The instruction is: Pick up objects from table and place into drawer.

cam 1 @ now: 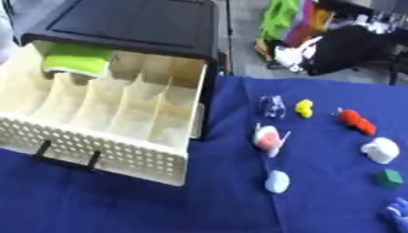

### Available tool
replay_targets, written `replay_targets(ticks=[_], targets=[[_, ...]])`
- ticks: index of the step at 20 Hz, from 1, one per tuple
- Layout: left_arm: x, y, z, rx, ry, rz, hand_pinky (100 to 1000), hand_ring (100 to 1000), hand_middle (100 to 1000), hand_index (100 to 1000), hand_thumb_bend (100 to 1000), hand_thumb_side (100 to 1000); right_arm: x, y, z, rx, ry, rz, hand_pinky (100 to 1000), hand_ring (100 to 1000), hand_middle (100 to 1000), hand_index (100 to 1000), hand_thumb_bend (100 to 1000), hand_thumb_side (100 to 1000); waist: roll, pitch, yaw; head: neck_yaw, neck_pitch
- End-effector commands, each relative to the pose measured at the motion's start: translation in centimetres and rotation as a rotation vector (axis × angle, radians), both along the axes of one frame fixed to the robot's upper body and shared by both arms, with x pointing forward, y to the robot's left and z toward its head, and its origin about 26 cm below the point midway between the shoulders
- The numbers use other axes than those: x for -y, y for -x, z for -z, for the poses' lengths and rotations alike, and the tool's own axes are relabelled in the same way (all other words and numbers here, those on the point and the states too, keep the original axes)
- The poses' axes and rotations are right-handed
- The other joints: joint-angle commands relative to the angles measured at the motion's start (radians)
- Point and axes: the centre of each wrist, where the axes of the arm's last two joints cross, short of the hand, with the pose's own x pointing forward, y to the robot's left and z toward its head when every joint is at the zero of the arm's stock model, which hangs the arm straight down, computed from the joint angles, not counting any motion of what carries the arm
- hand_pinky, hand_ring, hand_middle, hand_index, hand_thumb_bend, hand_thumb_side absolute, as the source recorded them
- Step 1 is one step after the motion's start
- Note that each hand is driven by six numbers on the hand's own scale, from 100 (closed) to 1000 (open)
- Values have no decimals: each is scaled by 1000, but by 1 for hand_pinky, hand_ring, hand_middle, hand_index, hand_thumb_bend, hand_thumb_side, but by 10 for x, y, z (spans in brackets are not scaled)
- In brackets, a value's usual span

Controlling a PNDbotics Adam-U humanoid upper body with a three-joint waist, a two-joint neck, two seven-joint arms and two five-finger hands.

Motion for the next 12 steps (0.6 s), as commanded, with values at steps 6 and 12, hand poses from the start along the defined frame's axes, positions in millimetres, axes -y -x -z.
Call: replay_targets(ticks=[6,12], targets=[[2,2,-6,20,-16,20,346,489,543,742,137,1000,-33,-20,-18,-139,-75,67,519,685,364,454,100,659,1,-16,27,-30,-1],[5,2,-8,25,-14,38,346,486,542,742,137,1000,-58,-41,-22,-148,-97,67,518,683,375,463,100,662,-4,-10,58,-58,-8]])
